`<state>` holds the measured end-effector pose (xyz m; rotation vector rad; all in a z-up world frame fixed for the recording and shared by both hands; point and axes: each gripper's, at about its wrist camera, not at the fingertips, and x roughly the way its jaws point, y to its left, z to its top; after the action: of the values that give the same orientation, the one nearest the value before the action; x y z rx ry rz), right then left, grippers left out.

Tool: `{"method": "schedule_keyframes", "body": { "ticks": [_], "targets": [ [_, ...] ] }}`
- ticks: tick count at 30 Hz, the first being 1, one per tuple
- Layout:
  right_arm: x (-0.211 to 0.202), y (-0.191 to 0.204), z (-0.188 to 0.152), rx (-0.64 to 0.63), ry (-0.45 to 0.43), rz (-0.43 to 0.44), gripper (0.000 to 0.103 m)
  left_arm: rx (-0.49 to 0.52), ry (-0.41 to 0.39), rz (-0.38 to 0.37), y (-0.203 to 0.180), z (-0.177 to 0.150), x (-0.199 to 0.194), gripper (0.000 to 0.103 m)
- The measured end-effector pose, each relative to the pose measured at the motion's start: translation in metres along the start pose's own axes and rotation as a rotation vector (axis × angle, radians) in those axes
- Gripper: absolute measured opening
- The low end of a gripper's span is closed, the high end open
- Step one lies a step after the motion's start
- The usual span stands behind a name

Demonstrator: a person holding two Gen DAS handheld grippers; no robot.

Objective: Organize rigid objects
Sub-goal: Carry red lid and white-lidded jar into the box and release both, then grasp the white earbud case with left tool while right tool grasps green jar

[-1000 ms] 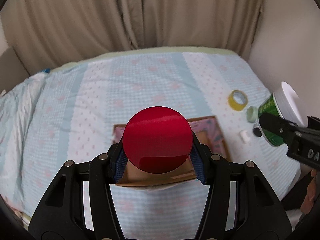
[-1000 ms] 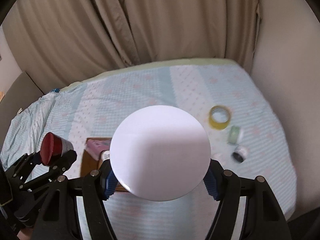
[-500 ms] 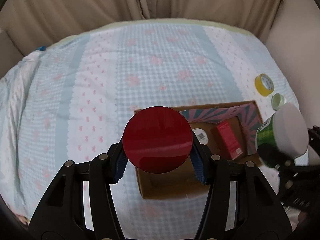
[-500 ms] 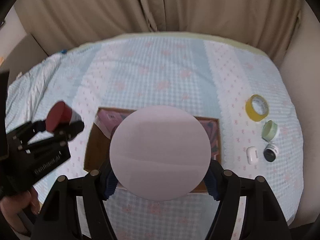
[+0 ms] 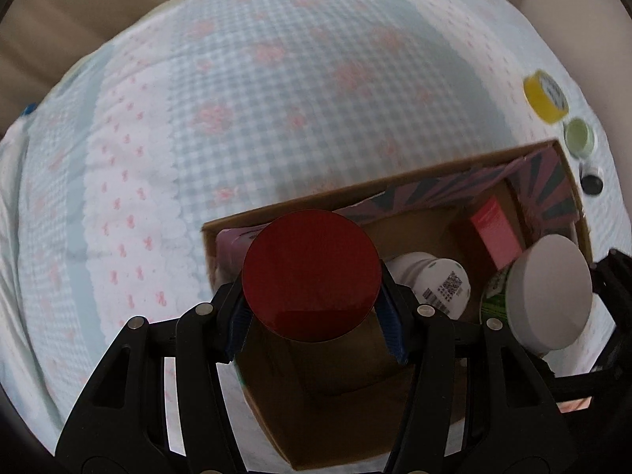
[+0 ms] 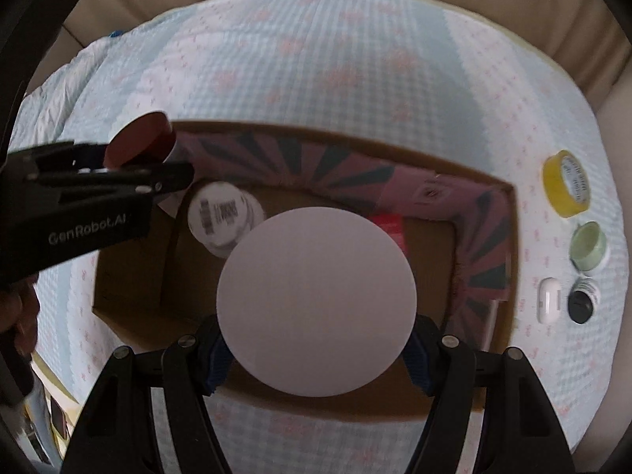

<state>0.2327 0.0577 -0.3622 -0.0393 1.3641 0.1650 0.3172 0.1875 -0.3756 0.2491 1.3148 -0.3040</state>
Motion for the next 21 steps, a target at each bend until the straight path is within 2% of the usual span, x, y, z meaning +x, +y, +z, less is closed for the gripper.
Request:
{"method": "schedule_keyframes", "body": {
  "ticks": [3, 4, 5, 6, 7, 8, 11, 21],
  "targets": [
    [0.008, 0.004, -0.002, -0.049, 0.004, -0.001, 0.067, 0.026, 0.027, -0.003, -0.003, 0.004, 0.005, 0.052],
    [0.01, 0.006, -0.003, -0.064, 0.003, 0.0, 0.067, 0.03, 0.023, -0.006, -0.003, 0.005, 0.003, 0.065],
    [0.012, 0.007, -0.004, -0.076, 0.006, 0.004, 0.067, 0.034, 0.008, -0.009, -0.003, 0.007, 0.0, 0.095],
    [0.013, 0.008, -0.004, -0.088, -0.001, 0.01, 0.076, 0.034, -0.013, -0.008, -0.003, 0.008, -0.006, 0.102],
    [0.012, 0.01, -0.006, -0.105, -0.017, 0.013, 0.102, 0.033, -0.026, -0.027, -0.002, 0.008, -0.009, 0.103],
    [0.011, 0.01, -0.007, -0.123, -0.026, 0.019, 0.103, 0.027, -0.038, -0.051, -0.001, 0.009, -0.012, 0.103],
    [0.015, 0.011, -0.013, -0.157, -0.025, 0.023, 0.103, 0.04, -0.034, -0.031, -0.001, 0.007, -0.015, 0.103],
    [0.004, -0.003, -0.029, -0.104, -0.065, 0.011, 0.103, 0.014, -0.058, -0.022, -0.002, -0.007, -0.043, 0.103]
  ]
}}
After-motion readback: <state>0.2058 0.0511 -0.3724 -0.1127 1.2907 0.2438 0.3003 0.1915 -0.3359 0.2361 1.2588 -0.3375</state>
